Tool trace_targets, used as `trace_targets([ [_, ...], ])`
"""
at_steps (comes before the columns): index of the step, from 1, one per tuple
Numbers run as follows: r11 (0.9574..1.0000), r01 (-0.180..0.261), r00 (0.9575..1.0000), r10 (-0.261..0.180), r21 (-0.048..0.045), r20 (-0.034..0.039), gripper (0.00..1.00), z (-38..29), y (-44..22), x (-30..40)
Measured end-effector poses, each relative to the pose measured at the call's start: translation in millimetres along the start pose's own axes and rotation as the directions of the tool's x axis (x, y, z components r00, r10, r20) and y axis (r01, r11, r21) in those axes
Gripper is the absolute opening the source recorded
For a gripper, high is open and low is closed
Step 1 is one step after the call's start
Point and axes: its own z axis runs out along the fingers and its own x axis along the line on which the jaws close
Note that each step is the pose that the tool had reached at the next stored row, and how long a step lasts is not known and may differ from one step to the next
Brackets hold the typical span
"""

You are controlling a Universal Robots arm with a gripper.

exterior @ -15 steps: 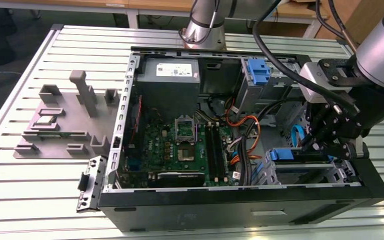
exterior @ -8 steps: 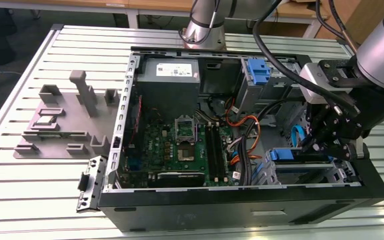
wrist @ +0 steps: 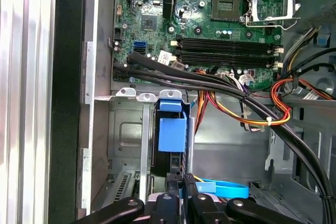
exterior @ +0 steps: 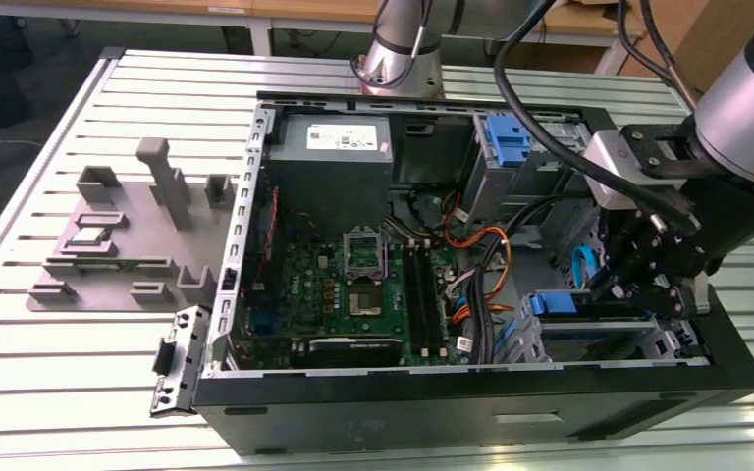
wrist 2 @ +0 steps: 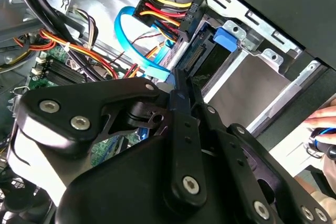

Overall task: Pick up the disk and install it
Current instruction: 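Insert the first disk wire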

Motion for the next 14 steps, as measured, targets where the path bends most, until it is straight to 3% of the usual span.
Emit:
trace_targets([
  [10,1.0,0.0,1.0,0.0,0.0002,0.0014,0.16,2.0,0.1,0.0],
  [12,1.0,0.0,1.0,0.0,0.0001,0.001,0.23,2.0,0.1,0.1],
  [14,1.0,0.0,1.0,0.0,0.0,0.0002,0.23,1.6,0.1,0.1],
])
